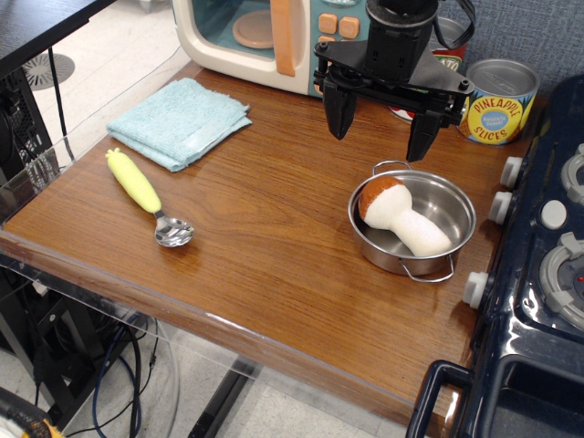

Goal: Move the blue towel between the spoon and pot

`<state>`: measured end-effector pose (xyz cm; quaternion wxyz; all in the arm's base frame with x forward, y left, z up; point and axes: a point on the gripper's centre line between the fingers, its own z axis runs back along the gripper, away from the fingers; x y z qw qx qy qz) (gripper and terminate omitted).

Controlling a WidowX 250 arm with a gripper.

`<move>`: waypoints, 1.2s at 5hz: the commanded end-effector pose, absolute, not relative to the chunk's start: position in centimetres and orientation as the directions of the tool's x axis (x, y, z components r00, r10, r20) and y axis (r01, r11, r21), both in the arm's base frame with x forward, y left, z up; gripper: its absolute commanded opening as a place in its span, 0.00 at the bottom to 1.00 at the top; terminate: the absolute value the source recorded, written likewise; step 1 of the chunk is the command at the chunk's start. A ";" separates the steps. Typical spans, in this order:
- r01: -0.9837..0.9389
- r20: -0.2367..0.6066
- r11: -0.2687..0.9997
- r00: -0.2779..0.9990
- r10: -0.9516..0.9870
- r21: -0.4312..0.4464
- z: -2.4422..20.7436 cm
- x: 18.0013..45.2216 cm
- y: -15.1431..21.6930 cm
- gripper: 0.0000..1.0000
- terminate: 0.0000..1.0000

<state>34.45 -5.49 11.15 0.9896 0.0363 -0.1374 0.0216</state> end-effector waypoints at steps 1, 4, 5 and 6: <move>-0.053 0.274 0.996 0.961 0.033 0.066 11.1 34.4 -5.5 1.00 0.00; -0.517 0.213 0.854 0.842 0.495 0.057 9.7 34.5 8.4 1.00 0.00; -0.649 0.231 0.761 0.743 0.628 0.020 9.3 34.8 13.3 1.00 0.00; -0.695 0.253 0.719 0.700 0.668 0.025 8.5 35.7 16.1 1.00 0.00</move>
